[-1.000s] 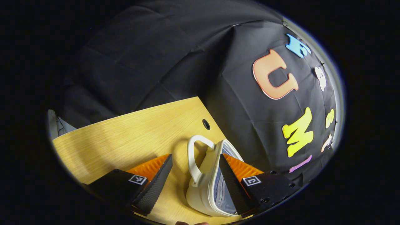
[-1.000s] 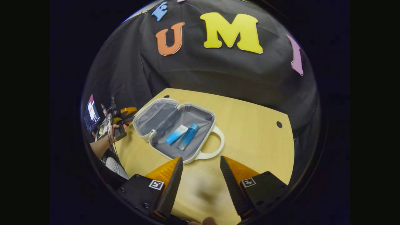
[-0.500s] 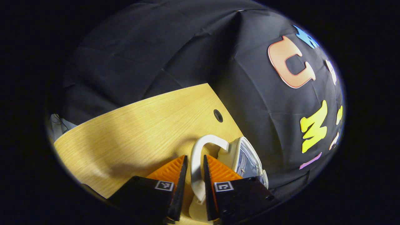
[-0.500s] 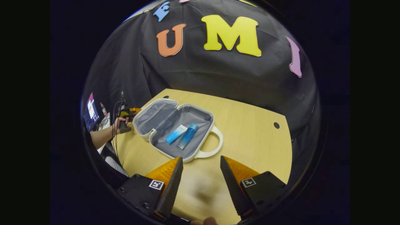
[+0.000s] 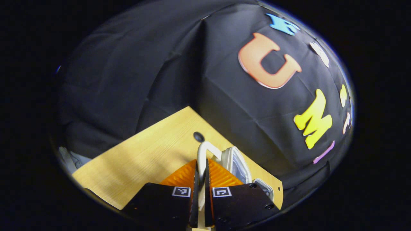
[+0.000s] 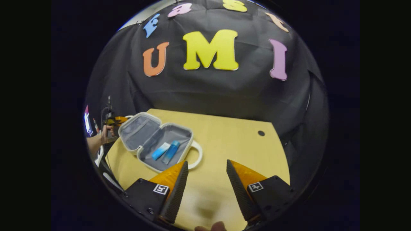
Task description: First open the suitcase, pack the skin care products into it, and then close the suitcase.
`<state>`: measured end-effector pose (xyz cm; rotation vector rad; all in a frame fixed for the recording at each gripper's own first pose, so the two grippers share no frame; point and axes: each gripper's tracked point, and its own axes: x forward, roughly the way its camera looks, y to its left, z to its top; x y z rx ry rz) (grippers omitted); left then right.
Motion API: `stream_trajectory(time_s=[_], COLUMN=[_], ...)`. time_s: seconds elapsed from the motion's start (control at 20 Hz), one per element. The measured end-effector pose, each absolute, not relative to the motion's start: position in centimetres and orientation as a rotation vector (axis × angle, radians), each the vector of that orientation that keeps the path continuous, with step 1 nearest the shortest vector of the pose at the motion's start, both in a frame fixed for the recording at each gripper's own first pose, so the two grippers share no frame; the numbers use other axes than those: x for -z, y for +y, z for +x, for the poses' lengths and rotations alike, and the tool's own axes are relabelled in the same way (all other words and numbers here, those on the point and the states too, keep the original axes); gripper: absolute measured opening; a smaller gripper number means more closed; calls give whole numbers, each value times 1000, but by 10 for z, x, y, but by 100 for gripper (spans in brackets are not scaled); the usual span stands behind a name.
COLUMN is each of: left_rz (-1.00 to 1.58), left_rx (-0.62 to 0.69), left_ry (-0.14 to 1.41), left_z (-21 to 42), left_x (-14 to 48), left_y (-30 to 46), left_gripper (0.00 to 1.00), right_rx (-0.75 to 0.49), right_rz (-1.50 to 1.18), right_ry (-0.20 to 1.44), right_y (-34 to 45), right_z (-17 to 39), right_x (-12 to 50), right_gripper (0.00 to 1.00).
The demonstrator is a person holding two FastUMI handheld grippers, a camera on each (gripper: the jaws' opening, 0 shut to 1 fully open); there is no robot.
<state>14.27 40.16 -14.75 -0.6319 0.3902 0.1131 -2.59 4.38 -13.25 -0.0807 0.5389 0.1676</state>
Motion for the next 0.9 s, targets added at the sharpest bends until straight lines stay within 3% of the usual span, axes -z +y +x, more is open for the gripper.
stream_trajectory(time_s=[0.2,0.45,0.9], left_rz=[-488,-238,124], left_rx=[-46,13,82], left_ry=[289,223,237], left_z=[131,113,102], left_x=[65,11,38], left_y=[337,232,59], left_gripper=[11,11,11], right_rx=[-63,-3,80], right_rz=[-97,-41,11], right_ry=[407,337,305], right_y=[10,-14,-71], right_z=[-29,-48,-60], right_x=[102,88,75], right_gripper=[75,76,73])
